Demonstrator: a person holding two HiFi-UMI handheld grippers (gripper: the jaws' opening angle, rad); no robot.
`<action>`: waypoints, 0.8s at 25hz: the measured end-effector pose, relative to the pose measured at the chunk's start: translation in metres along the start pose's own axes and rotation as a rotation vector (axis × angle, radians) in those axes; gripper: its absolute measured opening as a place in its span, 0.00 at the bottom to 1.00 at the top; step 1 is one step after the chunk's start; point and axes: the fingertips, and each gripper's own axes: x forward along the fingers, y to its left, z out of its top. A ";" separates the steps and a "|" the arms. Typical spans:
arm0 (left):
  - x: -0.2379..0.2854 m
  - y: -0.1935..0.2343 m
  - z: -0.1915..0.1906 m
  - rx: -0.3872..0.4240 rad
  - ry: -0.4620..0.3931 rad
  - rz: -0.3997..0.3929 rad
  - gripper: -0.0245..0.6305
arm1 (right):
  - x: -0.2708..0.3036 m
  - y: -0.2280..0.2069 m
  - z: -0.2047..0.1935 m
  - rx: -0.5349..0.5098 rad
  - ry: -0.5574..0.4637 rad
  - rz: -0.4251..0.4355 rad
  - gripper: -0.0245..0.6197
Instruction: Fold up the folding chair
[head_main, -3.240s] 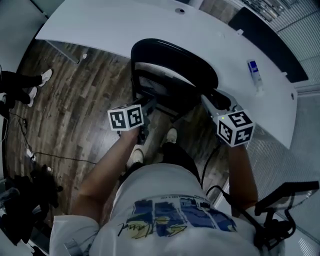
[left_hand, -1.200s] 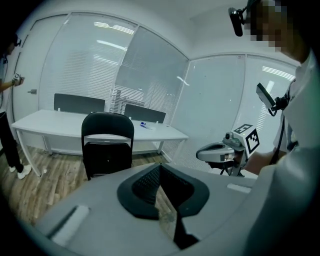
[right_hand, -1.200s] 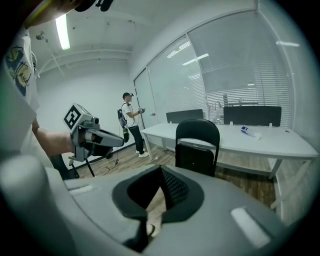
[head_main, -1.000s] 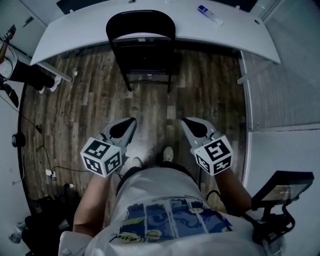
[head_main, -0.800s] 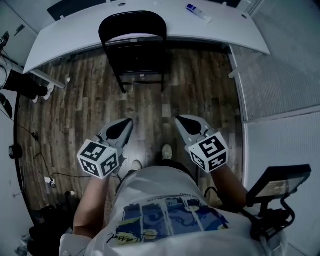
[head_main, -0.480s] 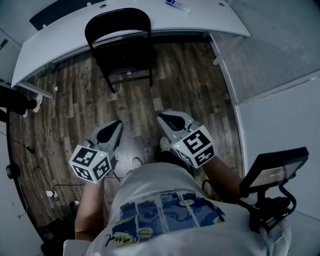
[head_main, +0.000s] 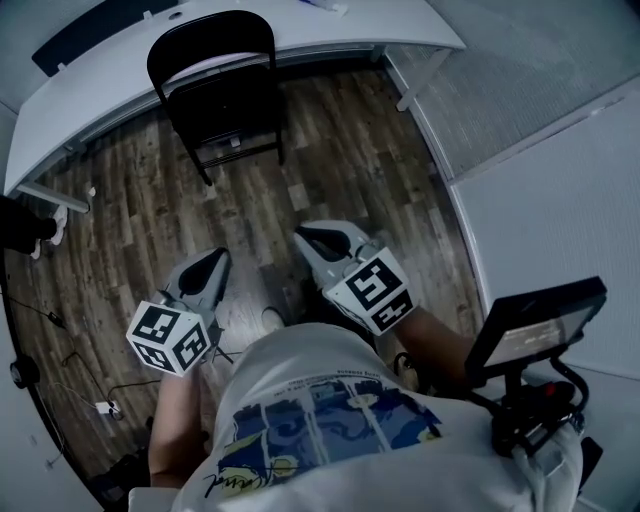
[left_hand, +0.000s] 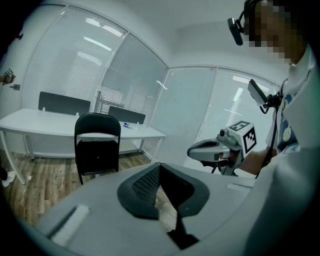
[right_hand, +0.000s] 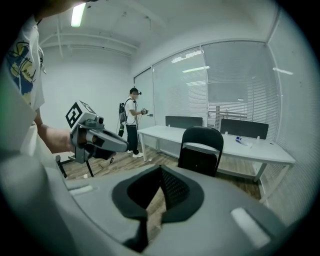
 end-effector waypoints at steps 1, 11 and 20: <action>-0.003 0.000 -0.002 0.001 0.001 -0.005 0.04 | -0.001 0.005 -0.001 -0.003 0.003 -0.004 0.04; -0.026 0.005 -0.021 -0.006 0.011 -0.024 0.04 | -0.004 0.035 -0.004 -0.023 0.013 -0.034 0.04; -0.039 0.006 -0.029 0.002 0.013 -0.044 0.04 | -0.004 0.054 -0.005 -0.032 0.016 -0.047 0.04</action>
